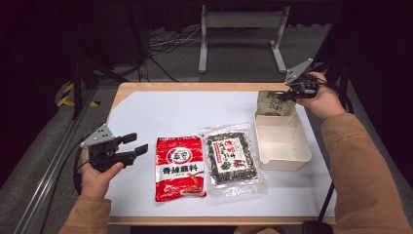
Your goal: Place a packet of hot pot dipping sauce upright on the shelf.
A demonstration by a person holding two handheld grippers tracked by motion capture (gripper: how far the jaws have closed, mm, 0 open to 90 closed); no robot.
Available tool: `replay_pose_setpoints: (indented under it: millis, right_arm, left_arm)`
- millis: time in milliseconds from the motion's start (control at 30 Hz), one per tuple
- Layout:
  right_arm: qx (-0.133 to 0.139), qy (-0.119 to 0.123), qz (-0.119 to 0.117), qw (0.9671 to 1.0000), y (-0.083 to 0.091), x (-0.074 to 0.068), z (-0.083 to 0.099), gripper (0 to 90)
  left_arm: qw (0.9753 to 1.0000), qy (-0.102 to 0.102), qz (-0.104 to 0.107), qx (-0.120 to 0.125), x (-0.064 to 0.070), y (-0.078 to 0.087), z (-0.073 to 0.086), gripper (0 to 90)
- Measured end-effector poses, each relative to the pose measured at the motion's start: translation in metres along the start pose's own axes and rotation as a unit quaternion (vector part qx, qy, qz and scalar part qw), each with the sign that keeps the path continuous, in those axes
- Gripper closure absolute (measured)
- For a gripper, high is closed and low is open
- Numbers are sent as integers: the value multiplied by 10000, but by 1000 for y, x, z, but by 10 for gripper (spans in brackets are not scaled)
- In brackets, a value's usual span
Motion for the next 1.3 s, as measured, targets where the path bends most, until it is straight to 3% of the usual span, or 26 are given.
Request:
replay_pose_setpoints:
  millis: [200,333,433,533,567,667,733,867,1133,1200,1300]
  right_arm:
    - [213,-420,15,9989,3,-3,-3,704]
    - [446,-602,221,9969,9,-1,-6,569]
    - [710,-659,232,9950,17,-4,-9,550]
    - [799,-680,299,9940,22,-5,-10,538]
    - [867,-715,327,9931,25,-5,-11,532]
    - [1089,-749,476,9901,35,-6,-14,528]
    - [1231,-780,549,9878,42,-7,-16,527]
    - [1309,-789,837,9847,54,-11,-21,505]
    - [1873,-876,826,9749,77,-45,-42,477]
    - [1895,-950,831,9737,80,-54,-45,448]
    - [2204,-1135,725,9661,86,-71,-49,437]
  left_arm:
    - [10000,-27,29,-15,0,-4,-1,373]
    - [10000,5,74,-52,0,-7,-2,368]
    - [9999,-42,96,-61,0,-10,-3,367]
    - [9999,-86,115,-86,0,-12,-4,367]
    - [9999,13,134,-81,1,-14,-4,366]
    - [9998,-82,130,-83,-1,-16,-5,362]
    - [9998,-33,151,-80,-1,-18,-6,356]
    - [9999,-27,121,-79,-3,-23,-7,314]
    - [9995,-211,-150,-154,-11,-32,-8,287]
    - [9997,-145,-136,-163,-12,-33,-8,294]
    - [9997,-137,-160,-139,-14,-34,-9,295]
Point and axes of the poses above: each handheld gripper's, and its own axes: y roughly backward along the jaws, z roughly out of its underside, x roughly to its right, the point moved 7 cm from there along -y, roughly forward along the jaws, and after that the axes turned 1 degree about -z, right-handed, at the moved point
